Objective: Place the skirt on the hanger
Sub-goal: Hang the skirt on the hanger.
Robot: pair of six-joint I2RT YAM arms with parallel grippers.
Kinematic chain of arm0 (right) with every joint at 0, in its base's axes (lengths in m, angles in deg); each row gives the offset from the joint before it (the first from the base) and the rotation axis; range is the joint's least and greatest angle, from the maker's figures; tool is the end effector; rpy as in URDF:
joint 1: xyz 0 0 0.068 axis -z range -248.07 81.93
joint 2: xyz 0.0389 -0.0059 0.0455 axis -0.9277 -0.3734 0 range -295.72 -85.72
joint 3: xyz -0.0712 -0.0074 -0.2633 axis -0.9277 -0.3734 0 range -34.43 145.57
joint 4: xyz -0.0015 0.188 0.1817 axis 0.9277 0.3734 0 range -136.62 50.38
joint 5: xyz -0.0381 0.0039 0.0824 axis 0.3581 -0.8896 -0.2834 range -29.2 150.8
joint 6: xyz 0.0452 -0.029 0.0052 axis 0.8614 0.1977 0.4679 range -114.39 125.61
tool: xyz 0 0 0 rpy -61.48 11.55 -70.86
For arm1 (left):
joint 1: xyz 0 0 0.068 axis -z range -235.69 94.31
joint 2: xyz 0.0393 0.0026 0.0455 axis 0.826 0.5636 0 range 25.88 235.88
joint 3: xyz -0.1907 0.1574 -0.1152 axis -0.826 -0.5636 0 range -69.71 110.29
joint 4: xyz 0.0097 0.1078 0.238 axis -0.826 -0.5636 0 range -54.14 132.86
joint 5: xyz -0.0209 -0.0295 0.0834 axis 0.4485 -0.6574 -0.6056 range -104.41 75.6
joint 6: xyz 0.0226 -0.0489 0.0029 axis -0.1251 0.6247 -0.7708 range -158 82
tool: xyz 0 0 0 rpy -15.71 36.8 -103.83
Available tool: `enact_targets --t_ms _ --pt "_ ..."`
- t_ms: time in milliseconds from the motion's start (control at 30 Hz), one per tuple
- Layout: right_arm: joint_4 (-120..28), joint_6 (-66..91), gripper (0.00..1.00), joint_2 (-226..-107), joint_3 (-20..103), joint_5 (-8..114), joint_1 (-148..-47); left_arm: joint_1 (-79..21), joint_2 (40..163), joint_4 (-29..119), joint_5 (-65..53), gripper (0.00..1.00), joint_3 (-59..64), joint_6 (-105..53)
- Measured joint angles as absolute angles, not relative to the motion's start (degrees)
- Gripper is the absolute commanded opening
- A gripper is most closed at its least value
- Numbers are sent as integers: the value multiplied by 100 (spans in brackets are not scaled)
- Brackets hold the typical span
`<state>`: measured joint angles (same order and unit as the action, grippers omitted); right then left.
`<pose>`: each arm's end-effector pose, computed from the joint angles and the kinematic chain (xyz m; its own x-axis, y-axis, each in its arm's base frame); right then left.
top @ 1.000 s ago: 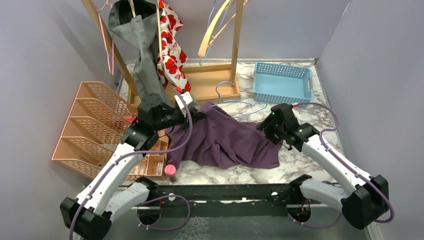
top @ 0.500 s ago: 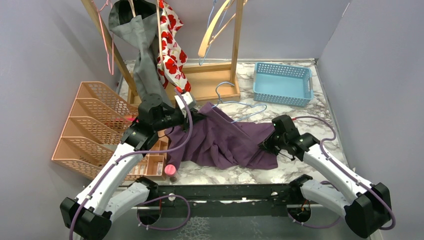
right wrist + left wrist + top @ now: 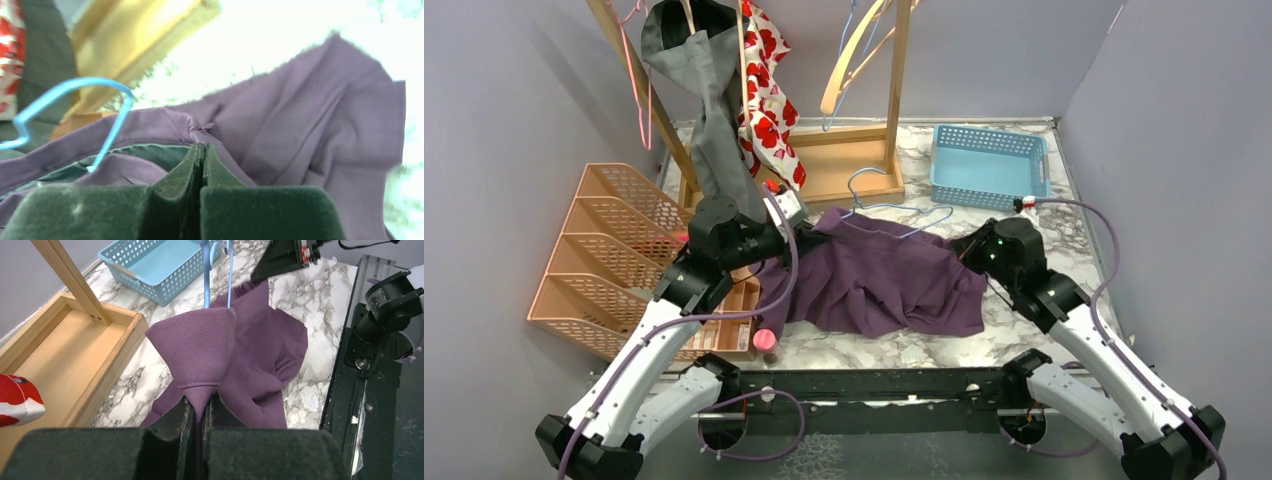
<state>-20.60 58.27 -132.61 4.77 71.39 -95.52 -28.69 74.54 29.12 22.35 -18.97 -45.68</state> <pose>0.1637 0.0776 0.2725 -0.5509 0.5945 -0.5857 0.1990 0.7751 0.5997 0.1585 -0.1047 0.3598 -0.0600 0.1507 -0.9868 0.9021 0.4315 0.0110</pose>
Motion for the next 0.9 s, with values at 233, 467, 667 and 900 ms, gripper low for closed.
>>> enact_targets --t_ms 233,467,667,900 --pt "-3443 4389 1 -13058 667 7559 -9552 -2869 6936 2809 2243 0 -2063 -4391" --pt "-4158 3633 1 -12999 678 7458 -9556 -2869 6615 2685 2237 0 -2367 -4140" --pt "-4230 3250 1 -12877 842 6901 -9556 -2869 6665 2680 2265 0 -2367 -4099" --pt "-4178 3038 1 -12910 1331 5771 -9556 -2869 7000 2910 2368 0 -2321 -3865"
